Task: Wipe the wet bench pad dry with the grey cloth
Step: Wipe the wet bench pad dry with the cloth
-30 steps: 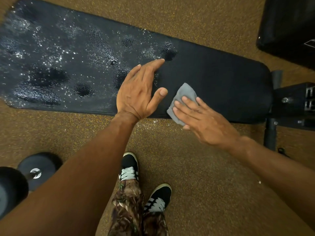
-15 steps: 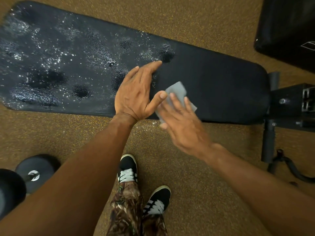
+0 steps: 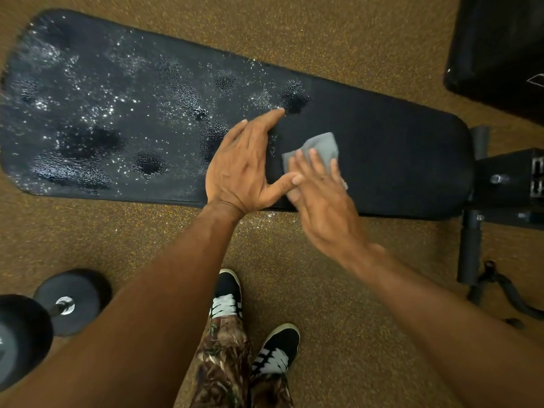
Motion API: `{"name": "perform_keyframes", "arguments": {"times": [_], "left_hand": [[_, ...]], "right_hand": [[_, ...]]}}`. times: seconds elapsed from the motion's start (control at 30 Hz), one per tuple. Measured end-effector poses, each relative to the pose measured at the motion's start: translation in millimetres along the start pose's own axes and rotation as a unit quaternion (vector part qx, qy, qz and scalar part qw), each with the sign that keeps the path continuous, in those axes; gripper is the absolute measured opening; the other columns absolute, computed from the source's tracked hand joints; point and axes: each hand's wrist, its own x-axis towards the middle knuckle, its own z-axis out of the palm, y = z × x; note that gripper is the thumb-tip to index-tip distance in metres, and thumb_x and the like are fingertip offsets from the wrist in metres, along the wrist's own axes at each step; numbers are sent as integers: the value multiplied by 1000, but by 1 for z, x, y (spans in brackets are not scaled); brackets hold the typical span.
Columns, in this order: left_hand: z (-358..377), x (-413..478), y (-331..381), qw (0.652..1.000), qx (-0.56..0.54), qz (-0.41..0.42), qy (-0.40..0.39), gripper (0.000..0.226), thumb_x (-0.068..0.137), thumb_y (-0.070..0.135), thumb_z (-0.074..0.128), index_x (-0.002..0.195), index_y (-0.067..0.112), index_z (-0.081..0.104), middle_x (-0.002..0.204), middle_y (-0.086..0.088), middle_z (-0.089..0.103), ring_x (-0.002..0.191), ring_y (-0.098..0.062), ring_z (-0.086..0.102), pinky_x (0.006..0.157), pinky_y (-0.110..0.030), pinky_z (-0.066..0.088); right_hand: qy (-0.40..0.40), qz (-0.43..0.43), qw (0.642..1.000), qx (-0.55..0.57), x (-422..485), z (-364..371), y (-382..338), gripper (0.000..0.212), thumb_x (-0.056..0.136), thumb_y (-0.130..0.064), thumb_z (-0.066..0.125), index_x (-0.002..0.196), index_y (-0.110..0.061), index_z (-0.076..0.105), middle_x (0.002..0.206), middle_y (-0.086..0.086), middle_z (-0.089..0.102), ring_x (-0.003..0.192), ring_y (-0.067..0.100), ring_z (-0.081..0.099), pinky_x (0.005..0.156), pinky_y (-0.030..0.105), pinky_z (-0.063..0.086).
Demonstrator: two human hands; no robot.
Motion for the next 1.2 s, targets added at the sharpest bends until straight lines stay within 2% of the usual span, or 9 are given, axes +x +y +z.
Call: {"name": "perform_keyframes", "arguments": {"times": [0.17,0.27,0.37,0.57,0.63,0.73,0.97,1.1,1.2], "left_hand": [[0,-1,0,1000,-4,5,8,101,93,79,21,149,-3,40,144,-13,55,128,-24,56,113,-50,39],[0,0,0,1000,-13,7,14,103,92,80,21,148,-4,41,143,-13,55,128,-25,55,113,-51,40],[0,0,0,1000,-25,0,17,105,92,82,20,148,-5,39,147,-15,52,133,-25,52,113,-51,40],[0,0,-1,998,-60,-13,23,105,92,81,24,149,-6,38,150,-17,49,138,-27,49,113,-48,41],[-1,1,-1,997,-64,-20,24,106,92,82,24,148,-7,39,150,-18,50,137,-28,49,113,-49,41],[-1,1,0,997,-74,-25,26,106,92,82,24,148,-6,38,149,-18,50,137,-28,50,112,-47,42],[-2,1,-1,991,-123,-50,13,107,89,83,29,151,-4,35,151,-17,48,139,-30,51,109,-51,45],[-2,2,-2,989,-138,-53,26,108,88,84,35,150,-5,35,151,-17,46,139,-32,50,107,-52,46],[-2,4,-4,988,-143,-54,26,112,87,85,33,151,-7,33,154,-20,41,146,-32,40,113,-50,42]], "right_hand": [[-66,-148,982,-101,-22,-12,29,51,107,-30,28,152,-6,32,160,9,28,152,26,17,123,50,16],[-31,-32,998,-47,-6,-15,31,51,106,-25,31,153,-6,28,161,9,27,152,24,15,123,51,17],[21,92,993,75,31,2,-9,50,107,-25,34,153,-5,30,161,11,26,153,24,11,125,47,2],[-45,-76,995,-35,21,-11,13,52,106,-28,31,152,-4,33,160,11,31,152,22,17,125,45,10],[-31,-37,999,-17,28,-17,21,52,106,-29,30,152,-4,32,160,12,30,151,23,19,124,46,15],[1,66,995,76,54,-6,-4,56,106,-34,24,152,-3,30,161,13,27,152,24,15,125,44,7],[-100,-93,990,-35,31,-19,19,52,107,-30,29,154,-7,29,162,7,26,153,21,13,125,45,9],[-46,22,997,51,59,-25,7,64,105,-46,20,152,-4,34,160,12,30,151,22,18,125,44,11],[-48,2,998,33,63,-6,-18,56,106,-34,28,151,0,32,160,14,28,152,25,14,124,48,5]]}}
